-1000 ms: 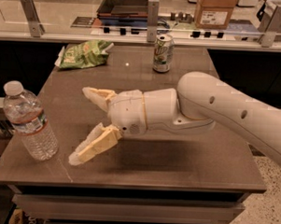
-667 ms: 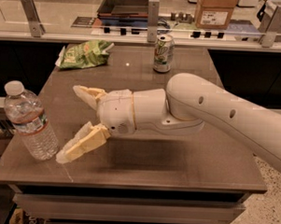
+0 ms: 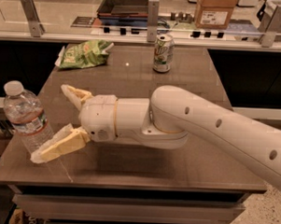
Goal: Move water bottle near green jalapeno chip bag
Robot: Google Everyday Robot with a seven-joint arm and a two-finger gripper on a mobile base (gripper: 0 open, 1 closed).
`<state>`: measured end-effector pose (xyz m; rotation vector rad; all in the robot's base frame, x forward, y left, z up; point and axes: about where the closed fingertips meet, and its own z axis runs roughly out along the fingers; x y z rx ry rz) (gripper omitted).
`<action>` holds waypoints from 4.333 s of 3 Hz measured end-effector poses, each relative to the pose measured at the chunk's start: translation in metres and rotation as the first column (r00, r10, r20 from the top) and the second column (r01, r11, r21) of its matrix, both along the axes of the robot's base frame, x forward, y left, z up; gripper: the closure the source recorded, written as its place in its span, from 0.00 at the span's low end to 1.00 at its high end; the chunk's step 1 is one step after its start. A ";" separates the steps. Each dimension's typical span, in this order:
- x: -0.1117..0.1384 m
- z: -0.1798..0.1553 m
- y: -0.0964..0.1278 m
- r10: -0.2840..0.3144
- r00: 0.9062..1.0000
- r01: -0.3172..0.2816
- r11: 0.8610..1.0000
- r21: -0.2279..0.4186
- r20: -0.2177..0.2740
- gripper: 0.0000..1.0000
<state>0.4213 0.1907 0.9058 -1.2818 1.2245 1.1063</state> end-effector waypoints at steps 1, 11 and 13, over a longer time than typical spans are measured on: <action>-0.004 0.003 0.017 -0.014 1.000 0.014 1.000 0.017 -0.006 0.00; 0.045 0.064 0.022 -0.164 0.984 0.168 0.984 0.058 -0.070 1.00; 0.078 0.091 0.003 -0.270 0.960 0.276 0.956 0.101 -0.070 1.00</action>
Offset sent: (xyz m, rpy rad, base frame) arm -0.0050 0.0449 0.0091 0.0238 0.0174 -0.0112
